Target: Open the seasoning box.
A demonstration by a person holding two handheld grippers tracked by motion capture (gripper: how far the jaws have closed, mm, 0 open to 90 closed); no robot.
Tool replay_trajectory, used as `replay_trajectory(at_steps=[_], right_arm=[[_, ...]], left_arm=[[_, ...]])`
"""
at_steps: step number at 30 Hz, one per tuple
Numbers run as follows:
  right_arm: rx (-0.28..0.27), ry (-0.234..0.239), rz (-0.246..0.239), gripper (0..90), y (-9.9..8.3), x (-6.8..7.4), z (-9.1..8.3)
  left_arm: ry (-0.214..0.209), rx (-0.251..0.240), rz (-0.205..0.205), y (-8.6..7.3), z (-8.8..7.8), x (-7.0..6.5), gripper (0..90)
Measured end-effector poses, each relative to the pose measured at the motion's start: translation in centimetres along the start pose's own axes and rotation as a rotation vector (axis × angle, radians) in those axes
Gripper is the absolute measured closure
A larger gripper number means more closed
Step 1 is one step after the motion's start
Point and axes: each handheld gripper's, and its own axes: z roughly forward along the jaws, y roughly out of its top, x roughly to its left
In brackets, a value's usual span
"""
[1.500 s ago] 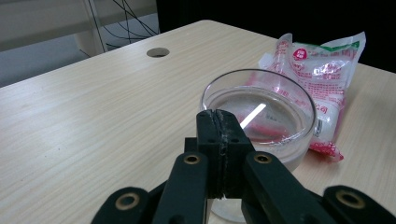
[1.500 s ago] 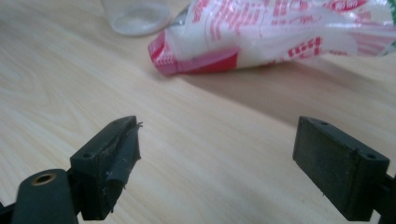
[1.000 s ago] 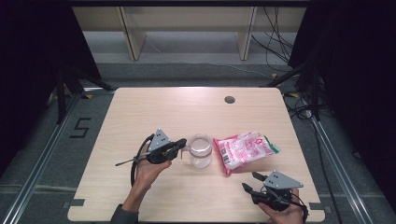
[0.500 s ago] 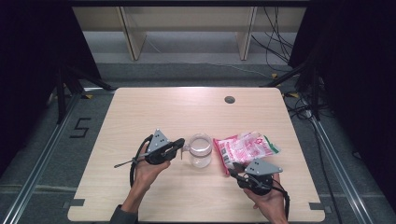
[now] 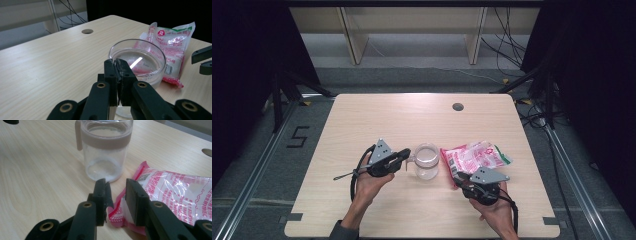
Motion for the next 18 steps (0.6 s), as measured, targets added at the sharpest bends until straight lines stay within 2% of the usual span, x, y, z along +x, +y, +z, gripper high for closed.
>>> replay_trajectory(at_steps=[1,2,3,5,7,9,11,12,13,14,16,17,18], right_arm=[[0.002,0.000,-0.002,70.9,0.04,0.01,0.05],[-0.013,-0.011,-0.024,70.9,0.08,-0.12,0.11],[-0.012,-0.010,-0.020,71.0,0.10,-0.11,0.12],[-0.012,-0.010,-0.018,71.0,0.12,-0.15,0.14],[-0.002,0.007,-0.007,71.0,0.12,-0.17,0.23],[-0.013,-0.004,-0.019,71.5,0.12,-0.28,0.32],[-0.005,0.008,-0.006,72.8,0.13,-0.25,0.41],[-0.009,0.009,-0.004,73.6,0.15,-0.27,0.44],[-0.010,0.003,0.007,74.4,0.17,-0.27,0.42],[-0.022,0.000,-0.007,75.7,0.19,-0.38,0.51],[-0.017,0.018,0.000,78.1,0.22,-0.45,0.64],[-0.025,0.003,-0.007,78.9,0.22,-0.53,0.71],[-0.025,0.009,0.003,80.1,0.23,-0.53,0.78]], left_arm=[[0.003,0.004,-0.003,-0.15,0.13,0.04,86.8],[-0.005,-0.007,-0.017,-0.25,0.25,0.11,86.8],[-0.006,-0.001,-0.027,-0.25,0.22,0.16,86.9],[-0.012,-0.005,-0.023,-0.26,0.25,0.14,86.8],[0.006,0.004,-0.001,-0.18,0.22,-0.09,86.8],[0.014,0.007,0.014,-0.15,0.23,-0.18,86.7],[0.011,0.000,0.007,-0.23,0.22,-0.14,86.7],[0.012,0.000,-0.010,-0.29,0.21,-0.15,86.6],[0.011,-0.001,-0.009,-0.34,0.21,-0.14,86.5],[0.014,0.001,-0.008,-0.38,0.21,-0.18,86.2],[0.020,-0.001,-0.006,-0.49,0.20,-0.26,86.3],[0.019,-0.005,-0.008,-0.53,0.19,-0.24,86.3],[0.015,-0.005,-0.011,-0.54,0.17,-0.20,86.3]])
